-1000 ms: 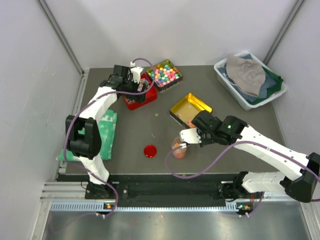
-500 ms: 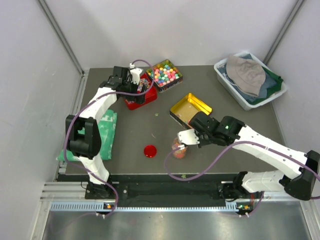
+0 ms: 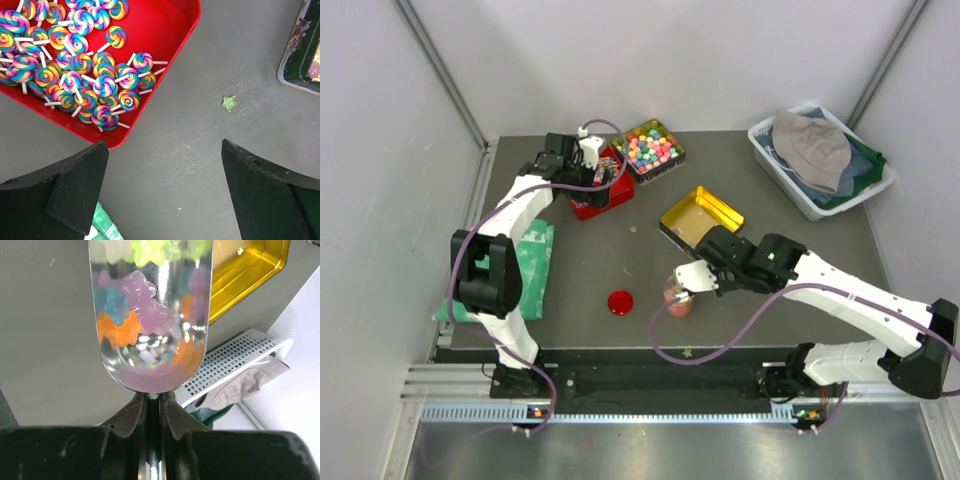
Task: Pack the candies
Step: Place the fake candies in the packing bottle.
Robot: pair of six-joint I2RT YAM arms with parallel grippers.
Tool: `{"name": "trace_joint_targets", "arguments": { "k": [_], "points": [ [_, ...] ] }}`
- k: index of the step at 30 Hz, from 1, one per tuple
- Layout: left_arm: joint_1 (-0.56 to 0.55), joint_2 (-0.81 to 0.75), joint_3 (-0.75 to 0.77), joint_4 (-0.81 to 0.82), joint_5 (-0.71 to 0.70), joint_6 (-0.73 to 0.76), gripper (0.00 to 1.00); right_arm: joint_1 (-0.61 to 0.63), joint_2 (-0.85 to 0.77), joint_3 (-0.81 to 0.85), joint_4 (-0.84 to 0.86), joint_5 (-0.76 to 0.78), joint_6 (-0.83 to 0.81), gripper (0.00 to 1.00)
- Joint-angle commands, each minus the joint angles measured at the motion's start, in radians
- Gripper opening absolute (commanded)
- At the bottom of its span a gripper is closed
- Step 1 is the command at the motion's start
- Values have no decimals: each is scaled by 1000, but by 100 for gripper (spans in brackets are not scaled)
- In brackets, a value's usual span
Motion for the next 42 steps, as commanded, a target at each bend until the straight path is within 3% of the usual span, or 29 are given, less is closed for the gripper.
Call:
{"name": "trace_joint_targets", "arguments": {
  "k": [1, 34, 38, 42],
  "points": [
    [6, -52, -5, 39, 21, -9, 99, 28, -2, 55, -3, 49, -18, 0],
    [15, -61, -27, 53, 41, -10, 99, 166, 2, 27, 39, 300, -133, 0],
    [17, -66, -36, 58, 43, -10, 99, 166, 10, 69, 31, 293, -125, 0],
    [17, -75, -37, 55, 55, 0, 99, 105, 39, 197, -7, 181, -81, 0]
  ]
}}
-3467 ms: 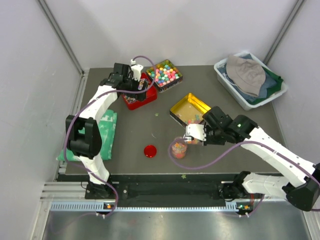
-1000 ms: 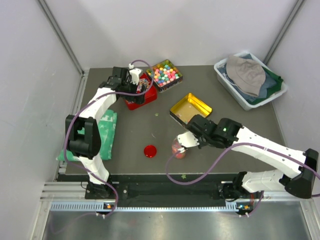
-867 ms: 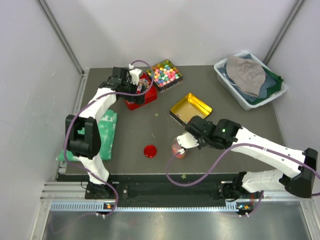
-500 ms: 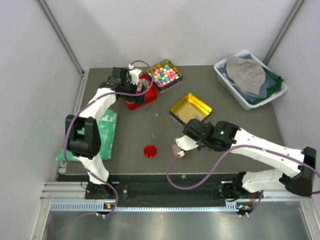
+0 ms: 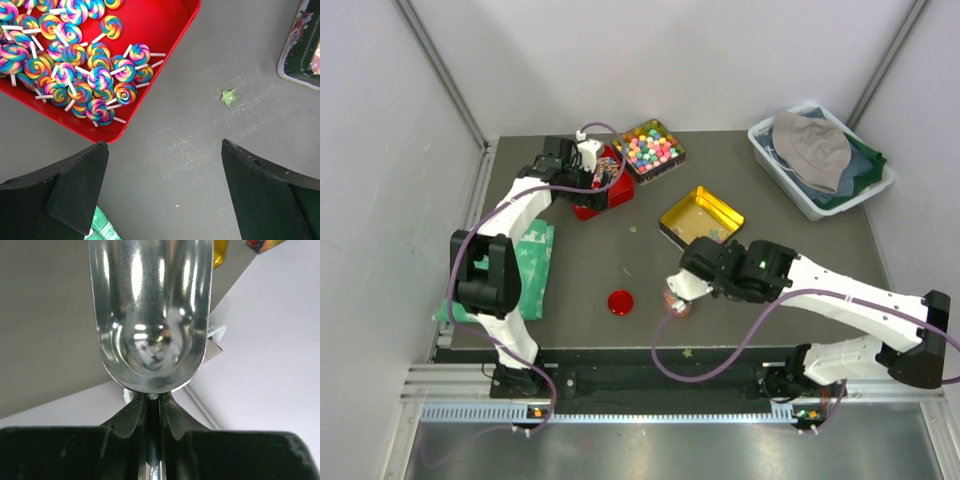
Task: Pack the candies
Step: Place the fake candies in the packing bottle.
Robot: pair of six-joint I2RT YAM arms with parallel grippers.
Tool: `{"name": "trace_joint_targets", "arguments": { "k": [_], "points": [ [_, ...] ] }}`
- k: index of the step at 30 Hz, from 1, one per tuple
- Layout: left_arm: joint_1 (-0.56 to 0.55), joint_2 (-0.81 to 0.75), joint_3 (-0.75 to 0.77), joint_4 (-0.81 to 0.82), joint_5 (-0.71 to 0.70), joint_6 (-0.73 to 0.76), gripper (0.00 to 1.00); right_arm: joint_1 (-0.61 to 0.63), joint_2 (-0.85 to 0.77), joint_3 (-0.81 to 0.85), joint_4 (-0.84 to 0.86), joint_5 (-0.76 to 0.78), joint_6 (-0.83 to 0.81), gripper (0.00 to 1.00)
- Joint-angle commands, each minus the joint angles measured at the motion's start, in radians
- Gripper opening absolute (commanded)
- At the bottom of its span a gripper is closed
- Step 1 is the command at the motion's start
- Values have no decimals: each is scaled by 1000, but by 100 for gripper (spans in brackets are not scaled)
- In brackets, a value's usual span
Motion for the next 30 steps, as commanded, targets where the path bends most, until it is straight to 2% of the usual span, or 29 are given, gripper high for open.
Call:
{"name": "trace_joint_targets", "arguments": {
  "k": [1, 5, 6, 9, 13, 17, 21, 26, 30],
  "points": [
    [5, -71, -1, 46, 44, 9, 99, -69, 25, 191, -10, -100, 47, 0],
    [4, -62, 23, 42, 107, 17, 99, -265, 107, 341, -39, -293, 116, 0],
    [2, -54, 28, 38, 113, 10, 99, -352, 120, 346, -4, -349, 124, 0],
    [-5, -43, 34, 34, 115, 8, 99, -497, 173, 325, 106, -416, 141, 0],
    [-19, -31, 26, 40, 115, 11, 99, -626, 271, 337, 203, -511, 237, 0],
    [-50, -7, 32, 48, 103, 19, 99, -671, 384, 357, 246, -519, 297, 0],
    [-100, 42, 60, 83, 76, 19, 99, -668, 434, 362, 261, -450, 296, 0],
    [-191, 176, 161, 100, 55, 11, 99, -671, 367, 291, 280, -415, 229, 0],
    [-235, 280, 300, 94, 53, -4, 99, -671, 322, 215, 277, -387, 219, 0]
  ]
}}
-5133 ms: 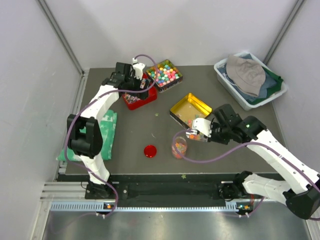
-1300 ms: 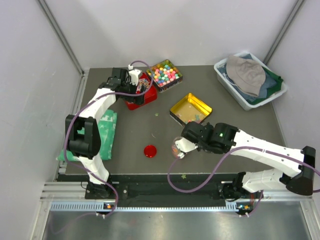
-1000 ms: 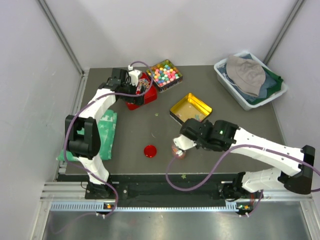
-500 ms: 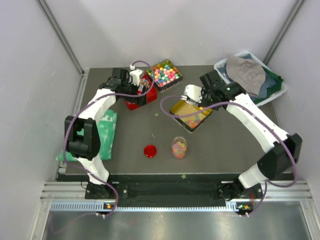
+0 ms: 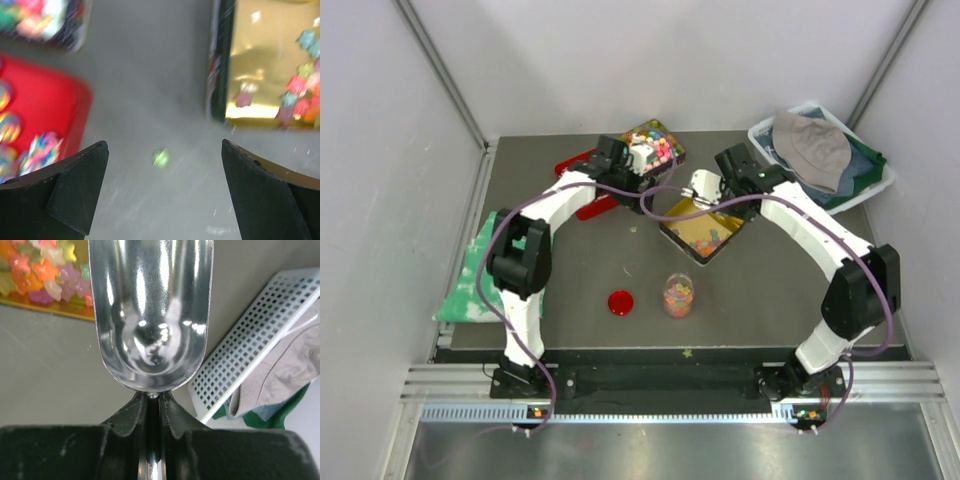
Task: Pack the candies
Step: Place the fake candies in the packing bottle.
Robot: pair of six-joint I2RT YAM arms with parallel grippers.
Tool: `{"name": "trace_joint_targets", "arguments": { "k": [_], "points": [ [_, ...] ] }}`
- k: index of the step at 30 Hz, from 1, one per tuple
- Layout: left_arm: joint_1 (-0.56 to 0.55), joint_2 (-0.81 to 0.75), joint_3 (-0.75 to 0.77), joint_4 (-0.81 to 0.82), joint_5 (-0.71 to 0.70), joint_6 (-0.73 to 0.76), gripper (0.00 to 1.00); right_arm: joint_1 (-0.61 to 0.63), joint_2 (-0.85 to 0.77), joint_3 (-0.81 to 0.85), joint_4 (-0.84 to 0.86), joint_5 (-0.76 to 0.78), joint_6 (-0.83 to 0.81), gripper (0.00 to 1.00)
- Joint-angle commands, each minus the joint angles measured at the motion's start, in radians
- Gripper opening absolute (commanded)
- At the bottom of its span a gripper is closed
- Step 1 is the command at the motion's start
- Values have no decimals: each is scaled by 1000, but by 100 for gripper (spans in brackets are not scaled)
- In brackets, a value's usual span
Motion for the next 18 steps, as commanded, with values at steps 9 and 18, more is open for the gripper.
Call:
{"name": "trace_joint_targets", "arguments": {
  "k": [9, 18],
  "points": [
    [-87, 214, 272, 30, -45, -12, 99, -8, -233, -176, 42, 34, 27, 0],
    [-113, 285, 336, 24, -31, 2, 99, -8, -414, -243, 0, 5, 69, 0]
  ]
}}
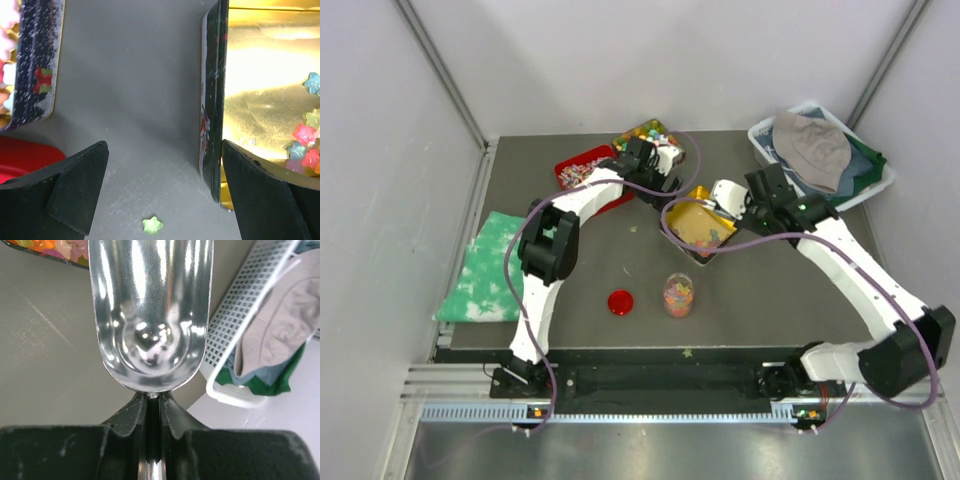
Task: Pack the candies
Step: Place the fake candies in the packing bottle, then scoop the fake candies from the storage box.
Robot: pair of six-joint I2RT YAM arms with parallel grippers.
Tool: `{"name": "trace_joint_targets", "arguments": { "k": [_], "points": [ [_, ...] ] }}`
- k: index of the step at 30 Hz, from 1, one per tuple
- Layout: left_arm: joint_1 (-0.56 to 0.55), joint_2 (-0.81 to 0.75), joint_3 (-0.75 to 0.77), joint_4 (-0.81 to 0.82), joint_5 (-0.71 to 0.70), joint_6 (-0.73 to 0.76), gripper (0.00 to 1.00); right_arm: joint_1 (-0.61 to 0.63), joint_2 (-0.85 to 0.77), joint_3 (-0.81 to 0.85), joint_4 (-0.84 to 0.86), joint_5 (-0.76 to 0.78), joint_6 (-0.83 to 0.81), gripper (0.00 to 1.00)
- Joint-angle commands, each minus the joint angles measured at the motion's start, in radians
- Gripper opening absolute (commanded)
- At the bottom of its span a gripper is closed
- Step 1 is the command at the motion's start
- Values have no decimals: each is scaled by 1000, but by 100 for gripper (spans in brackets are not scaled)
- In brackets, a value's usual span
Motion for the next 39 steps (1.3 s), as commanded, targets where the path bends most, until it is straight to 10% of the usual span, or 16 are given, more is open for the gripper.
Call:
{"name": "trace_joint_targets", "arguments": {
  "k": [1, 13, 20, 26, 39],
  "points": [
    [-22, 37, 86, 19, 18, 10, 99, -5, -98, -39, 5, -19, 32, 0],
    [-71, 210, 292, 18, 11, 4, 91, -5, -170, -105, 31, -39, 48, 0],
    [-84, 261, 344, -15, 12, 13, 54, -6, -202, -118, 43, -50, 55, 0],
    [-94, 258, 336, -30, -12, 44, 1, -5, -207, -107, 55, -42, 36, 0],
    [-158, 6, 222, 177, -277, 195, 0, 31, -192, -104, 26, 153, -300, 0]
  ]
}}
